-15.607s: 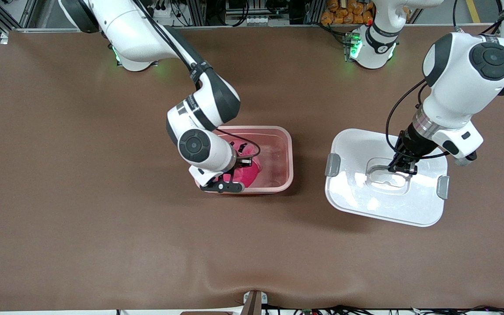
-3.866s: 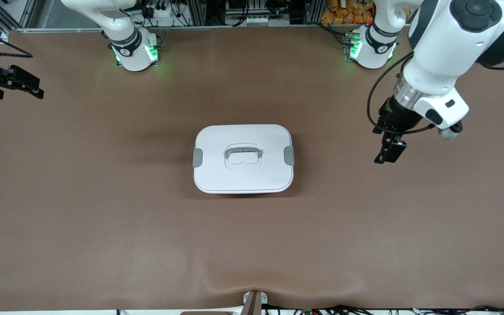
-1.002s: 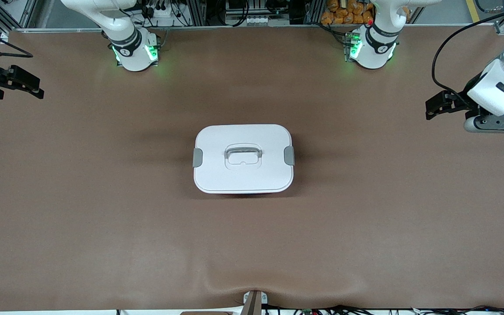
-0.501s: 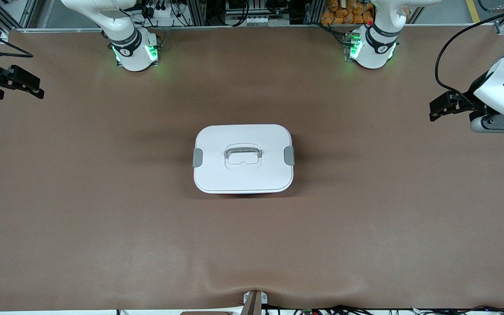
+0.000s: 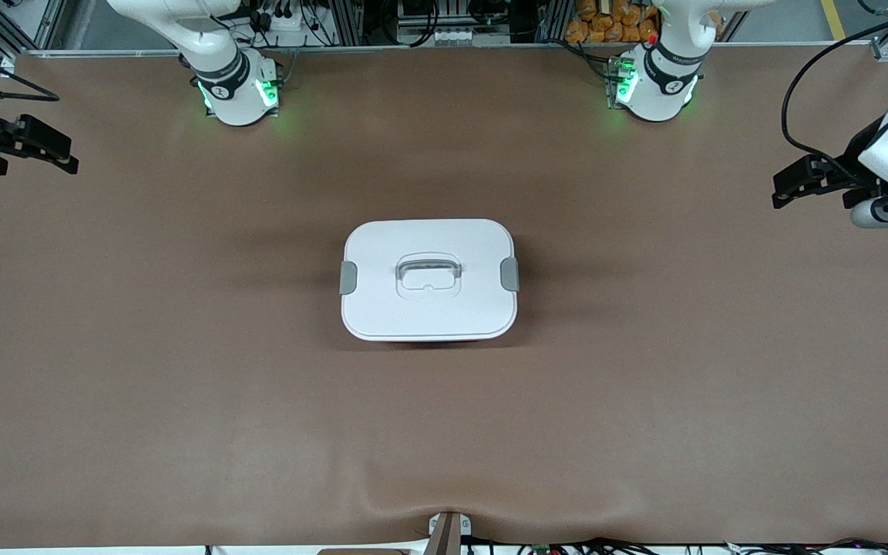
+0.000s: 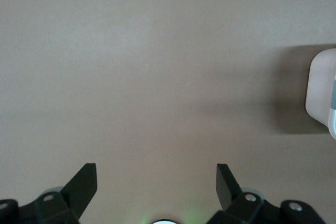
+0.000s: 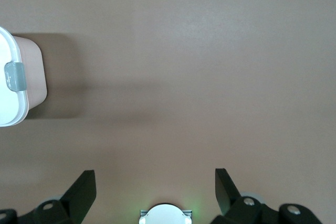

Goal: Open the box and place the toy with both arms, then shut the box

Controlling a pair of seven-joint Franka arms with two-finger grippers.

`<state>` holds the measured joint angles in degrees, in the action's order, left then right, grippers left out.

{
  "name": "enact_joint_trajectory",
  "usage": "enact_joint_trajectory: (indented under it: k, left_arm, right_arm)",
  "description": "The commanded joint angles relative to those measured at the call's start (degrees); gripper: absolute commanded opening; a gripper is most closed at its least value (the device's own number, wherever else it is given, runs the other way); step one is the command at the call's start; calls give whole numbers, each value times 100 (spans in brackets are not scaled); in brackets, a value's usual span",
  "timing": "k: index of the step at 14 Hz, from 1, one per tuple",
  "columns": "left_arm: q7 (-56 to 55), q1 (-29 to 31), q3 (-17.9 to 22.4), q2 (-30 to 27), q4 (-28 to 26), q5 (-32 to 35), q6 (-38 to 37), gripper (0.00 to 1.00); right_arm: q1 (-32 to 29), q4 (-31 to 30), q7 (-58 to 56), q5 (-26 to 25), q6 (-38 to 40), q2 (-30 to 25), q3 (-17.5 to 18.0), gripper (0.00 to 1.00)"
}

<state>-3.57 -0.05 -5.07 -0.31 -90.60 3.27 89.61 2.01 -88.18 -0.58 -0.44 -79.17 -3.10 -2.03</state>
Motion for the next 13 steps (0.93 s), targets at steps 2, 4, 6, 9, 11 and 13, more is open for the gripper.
enact_joint_trajectory:
  k: [2,4,6,9,11,13]
  left_arm:
    - [6,14,-72,-118,-45,-2,-84,100]
    - [6,14,-81,-118,-37,-2,-84,100]
    - [6,14,-81,-118,-37,-2,-84,100]
    - [6,14,-81,-118,-45,-2,-84,100]
    - [6,14,-81,-118,-45,-2,-84,100]
    - [-47,5,-81,-118,-54,-2,-84,100]
  right_arm:
    - [-17,-76,-57,-9,24,-103,19,100]
    - [-26,-76,-57,-9,24,-94,19,100]
    - [-34,-76,-57,-9,16,-94,19,100]
    - [-43,-76,-65,-9,16,-94,28,100]
    - [-43,-76,-65,-9,7,-94,28,100]
    - [-34,-76,-65,-9,15,-77,28,100]
